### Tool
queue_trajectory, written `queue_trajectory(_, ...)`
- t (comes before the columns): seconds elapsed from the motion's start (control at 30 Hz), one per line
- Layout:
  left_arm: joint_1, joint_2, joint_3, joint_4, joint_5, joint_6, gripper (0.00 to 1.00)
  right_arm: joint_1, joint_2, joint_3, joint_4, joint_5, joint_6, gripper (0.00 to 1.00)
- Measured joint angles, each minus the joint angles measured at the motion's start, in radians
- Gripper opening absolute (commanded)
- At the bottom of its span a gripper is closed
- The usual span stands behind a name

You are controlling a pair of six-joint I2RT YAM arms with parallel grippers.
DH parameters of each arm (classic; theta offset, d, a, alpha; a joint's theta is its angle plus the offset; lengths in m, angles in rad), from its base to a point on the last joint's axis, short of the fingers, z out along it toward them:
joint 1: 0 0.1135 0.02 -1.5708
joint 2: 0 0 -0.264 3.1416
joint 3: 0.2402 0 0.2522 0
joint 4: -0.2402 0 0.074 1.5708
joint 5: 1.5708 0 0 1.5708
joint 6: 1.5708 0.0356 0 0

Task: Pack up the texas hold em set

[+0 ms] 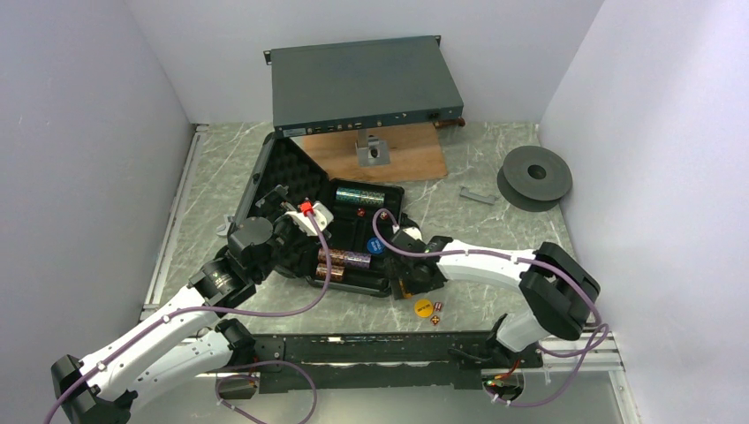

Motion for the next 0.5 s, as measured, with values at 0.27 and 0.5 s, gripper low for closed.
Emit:
queue_trajectory(0.27, 0.000, 0.000, 0.000, 0.000, 0.000, 0.005, 1.00, -0.008, -0.043, -0.042, 0.092, 0.013, 0.000, 0.74)
queue_trajectory(0.5, 0.000, 0.002, 0.000, 0.000, 0.000, 0.005, 1.00, -0.011, -0.098, -0.095, 0.157, 0.014, 0.002, 0.73)
